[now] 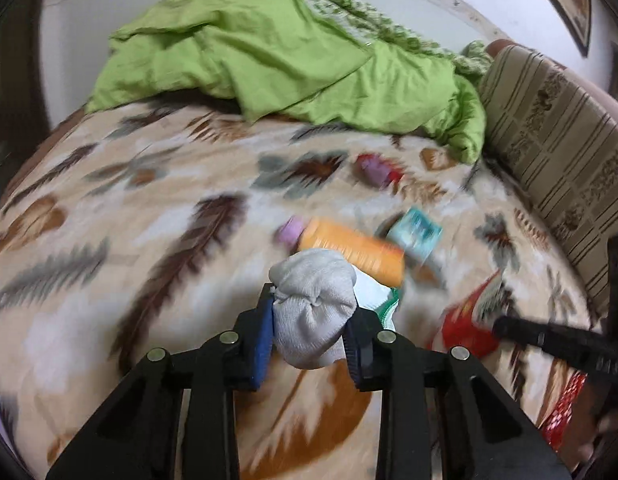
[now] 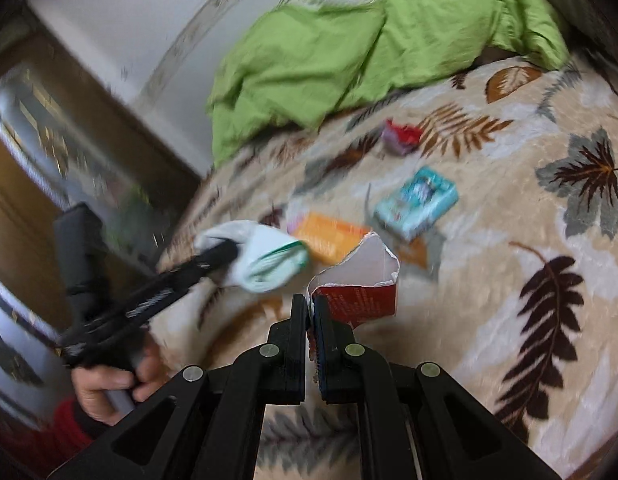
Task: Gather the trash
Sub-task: 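Grasp the white sock with the left tool while the right tool holds the carton, then lift the white sock with the left tool while the right tool lifts the carton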
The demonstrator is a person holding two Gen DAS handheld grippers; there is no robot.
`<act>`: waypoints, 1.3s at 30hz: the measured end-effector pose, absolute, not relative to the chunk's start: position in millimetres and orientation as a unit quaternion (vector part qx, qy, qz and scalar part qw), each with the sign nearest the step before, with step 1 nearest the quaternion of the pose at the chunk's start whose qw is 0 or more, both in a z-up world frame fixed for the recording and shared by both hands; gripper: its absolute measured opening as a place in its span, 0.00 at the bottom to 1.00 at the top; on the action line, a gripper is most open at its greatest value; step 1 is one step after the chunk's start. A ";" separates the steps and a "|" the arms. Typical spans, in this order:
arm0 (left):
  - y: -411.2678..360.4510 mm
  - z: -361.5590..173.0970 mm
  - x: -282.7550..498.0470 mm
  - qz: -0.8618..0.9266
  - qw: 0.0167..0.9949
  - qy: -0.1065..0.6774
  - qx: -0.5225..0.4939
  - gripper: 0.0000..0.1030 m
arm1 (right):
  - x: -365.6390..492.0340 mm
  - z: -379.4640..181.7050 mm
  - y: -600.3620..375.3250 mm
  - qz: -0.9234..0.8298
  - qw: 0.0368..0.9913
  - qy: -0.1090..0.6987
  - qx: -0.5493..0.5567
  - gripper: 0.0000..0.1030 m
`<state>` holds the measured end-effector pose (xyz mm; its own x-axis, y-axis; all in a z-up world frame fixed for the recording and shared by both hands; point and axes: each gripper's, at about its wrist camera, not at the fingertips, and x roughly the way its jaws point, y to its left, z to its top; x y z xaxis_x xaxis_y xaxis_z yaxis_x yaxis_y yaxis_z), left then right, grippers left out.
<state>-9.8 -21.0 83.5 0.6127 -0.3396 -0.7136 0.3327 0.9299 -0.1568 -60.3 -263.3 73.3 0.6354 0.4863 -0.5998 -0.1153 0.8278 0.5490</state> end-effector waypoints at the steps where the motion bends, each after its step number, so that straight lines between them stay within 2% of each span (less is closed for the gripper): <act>1: -16.4 78.3 -18.8 -0.178 0.899 0.401 -0.003 0.28 | -62.6 70.3 -261.5 0.169 0.873 0.396 0.231 0.05; 14: -29.7 34.0 -38.9 -0.165 0.895 0.415 0.003 0.29 | -65.9 46.1 -253.2 0.113 0.863 0.439 0.223 0.08; 19: -27.7 31.2 -35.6 -0.167 0.894 0.417 -0.009 0.29 | -73.3 49.8 -247.3 0.097 0.875 0.429 0.203 0.06; 27: -27.3 28.7 -33.7 -0.167 0.892 0.420 -0.013 0.30 | -84.4 69.6 -194.5 0.070 0.910 0.407 0.038 0.06; 33: -27.6 28.0 -33.5 -0.164 0.894 0.416 -0.012 0.30 | -85.3 68.2 -204.7 0.067 0.909 0.407 0.061 0.06; 39: -20.0 45.0 -44.1 -0.144 0.919 0.368 -0.014 0.28 | -98.3 81.2 -204.5 0.049 0.929 0.363 0.055 0.06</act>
<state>-44.1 -20.0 45.0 0.6883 -0.2743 -0.6716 0.2539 0.9583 -0.1312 -98.3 -204.5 81.2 0.7317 0.1311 -0.6689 -0.0510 0.9891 0.1380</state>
